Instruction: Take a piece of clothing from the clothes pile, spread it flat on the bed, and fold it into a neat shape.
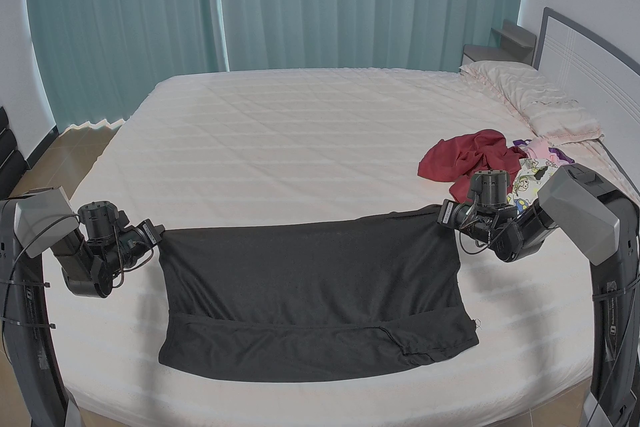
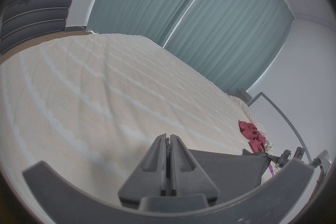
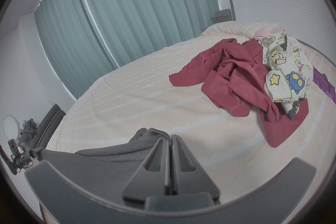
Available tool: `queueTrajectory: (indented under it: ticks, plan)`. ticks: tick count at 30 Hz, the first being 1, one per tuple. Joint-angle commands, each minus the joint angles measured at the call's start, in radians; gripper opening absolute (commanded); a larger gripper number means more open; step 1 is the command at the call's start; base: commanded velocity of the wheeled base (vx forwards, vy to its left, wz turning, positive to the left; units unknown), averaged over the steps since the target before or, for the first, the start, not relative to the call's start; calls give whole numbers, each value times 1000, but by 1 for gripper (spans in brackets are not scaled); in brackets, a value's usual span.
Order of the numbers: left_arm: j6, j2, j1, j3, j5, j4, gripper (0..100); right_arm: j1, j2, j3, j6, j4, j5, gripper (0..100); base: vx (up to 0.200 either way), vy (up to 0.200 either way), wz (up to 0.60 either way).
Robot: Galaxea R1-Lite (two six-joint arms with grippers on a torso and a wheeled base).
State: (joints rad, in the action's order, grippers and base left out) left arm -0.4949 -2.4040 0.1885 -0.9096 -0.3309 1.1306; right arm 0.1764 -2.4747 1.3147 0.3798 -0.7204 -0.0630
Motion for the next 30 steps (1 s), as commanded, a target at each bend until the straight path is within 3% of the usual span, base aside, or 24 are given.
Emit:
queueTrajectory:
  ticks: [1,9,30]
  plan:
    - [-1,-1,-3,0,3,-3,0,2,11,-3,1,-1,-1,0,0,0,0]
    - [13,8,0,26,1,-15,0,6,63,-95,-1,-4,2,0,0,0,0]
    - [226,54,16,233,1,-6,0,11,203,-488,-59,-129,42,0,0,0,0]
